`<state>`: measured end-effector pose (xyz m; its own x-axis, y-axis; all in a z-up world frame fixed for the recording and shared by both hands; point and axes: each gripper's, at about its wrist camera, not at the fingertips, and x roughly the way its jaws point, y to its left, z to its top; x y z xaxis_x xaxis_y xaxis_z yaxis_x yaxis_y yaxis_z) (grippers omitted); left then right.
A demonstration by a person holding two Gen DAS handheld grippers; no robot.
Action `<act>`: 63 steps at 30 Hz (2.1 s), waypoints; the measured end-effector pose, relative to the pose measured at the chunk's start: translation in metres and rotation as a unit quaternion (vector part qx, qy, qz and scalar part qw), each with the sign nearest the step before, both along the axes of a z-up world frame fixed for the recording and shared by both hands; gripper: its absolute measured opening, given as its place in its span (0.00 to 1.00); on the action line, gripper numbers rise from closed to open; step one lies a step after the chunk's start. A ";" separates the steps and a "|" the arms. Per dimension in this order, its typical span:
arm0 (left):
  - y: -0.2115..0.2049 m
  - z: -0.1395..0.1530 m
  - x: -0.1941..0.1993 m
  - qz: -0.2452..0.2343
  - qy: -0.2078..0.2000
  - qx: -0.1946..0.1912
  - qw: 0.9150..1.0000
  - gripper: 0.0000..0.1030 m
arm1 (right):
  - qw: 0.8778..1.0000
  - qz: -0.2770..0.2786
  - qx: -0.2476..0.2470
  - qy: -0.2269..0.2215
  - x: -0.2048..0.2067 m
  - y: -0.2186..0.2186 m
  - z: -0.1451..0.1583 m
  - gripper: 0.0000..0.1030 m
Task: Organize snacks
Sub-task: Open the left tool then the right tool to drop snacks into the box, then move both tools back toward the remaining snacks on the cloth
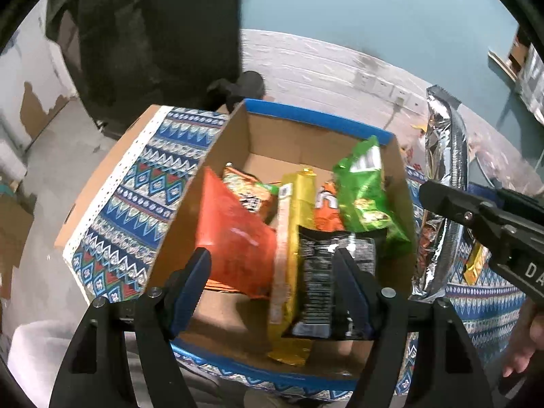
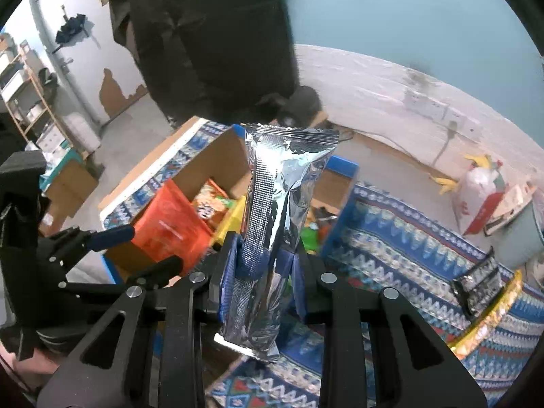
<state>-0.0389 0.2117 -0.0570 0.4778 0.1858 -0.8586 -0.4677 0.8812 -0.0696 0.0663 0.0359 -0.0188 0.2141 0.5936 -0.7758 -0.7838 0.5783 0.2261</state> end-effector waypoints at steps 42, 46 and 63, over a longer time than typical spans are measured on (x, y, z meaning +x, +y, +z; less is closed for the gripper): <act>-0.056 0.011 0.030 -0.070 -0.031 -0.039 0.996 0.73 | 0.994 -0.103 -0.033 -0.005 0.044 -0.062 -0.007 0.70; -0.072 0.008 0.040 -0.086 -0.027 -0.038 0.995 0.73 | 0.991 -0.126 -0.047 -0.013 0.054 -0.086 -0.011 0.71; -0.163 -0.011 0.097 -0.169 -0.012 -0.042 0.985 0.73 | 0.964 -0.235 -0.125 0.010 0.103 -0.196 -0.068 0.73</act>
